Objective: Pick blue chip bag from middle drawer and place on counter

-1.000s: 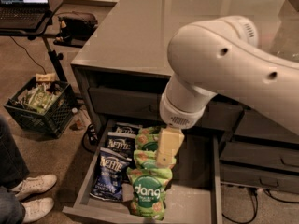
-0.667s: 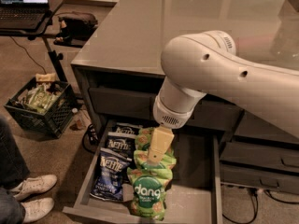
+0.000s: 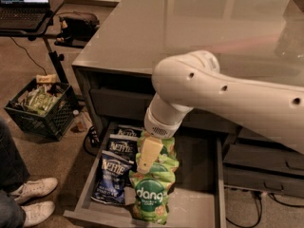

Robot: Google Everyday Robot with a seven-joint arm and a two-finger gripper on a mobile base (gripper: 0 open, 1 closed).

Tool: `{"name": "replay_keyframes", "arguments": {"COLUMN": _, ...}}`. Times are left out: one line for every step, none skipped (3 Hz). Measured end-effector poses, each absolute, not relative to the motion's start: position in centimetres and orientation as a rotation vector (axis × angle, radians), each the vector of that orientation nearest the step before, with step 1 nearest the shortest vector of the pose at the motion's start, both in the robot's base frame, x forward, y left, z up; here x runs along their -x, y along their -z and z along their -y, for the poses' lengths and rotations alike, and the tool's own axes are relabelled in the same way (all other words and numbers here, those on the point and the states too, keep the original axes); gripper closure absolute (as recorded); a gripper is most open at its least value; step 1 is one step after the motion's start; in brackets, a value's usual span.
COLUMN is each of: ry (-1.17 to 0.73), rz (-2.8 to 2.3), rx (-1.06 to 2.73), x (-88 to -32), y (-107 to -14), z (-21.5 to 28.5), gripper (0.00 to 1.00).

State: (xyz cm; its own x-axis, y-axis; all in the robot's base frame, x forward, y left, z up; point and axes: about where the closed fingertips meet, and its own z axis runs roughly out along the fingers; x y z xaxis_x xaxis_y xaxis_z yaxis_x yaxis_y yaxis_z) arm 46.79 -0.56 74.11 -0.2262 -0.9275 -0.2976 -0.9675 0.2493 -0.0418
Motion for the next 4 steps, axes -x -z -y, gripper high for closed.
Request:
{"name": "replay_keyframes", "arguments": {"ry": -0.23, "rz": -2.237, "rx": 1.709, "x": -49.2, "y": -71.2, "z": -1.4, "gripper": 0.0}}
{"name": "replay_keyframes", "arguments": {"ry": -0.286, "rz": -2.251, "rx": 1.658, "x": -51.1, "y": -67.9, "z": -2.7, "gripper": 0.0}}
{"name": "replay_keyframes", "arguments": {"ry": -0.286, "rz": -2.251, "rx": 1.659, "x": -51.1, "y": -67.9, "z": -2.7, "gripper": 0.0}}
{"name": "replay_keyframes", "arguments": {"ry": -0.328, "rz": -2.231, "rx": 1.661, "x": -51.6, "y": -64.8, "z": -4.3, "gripper": 0.0}}
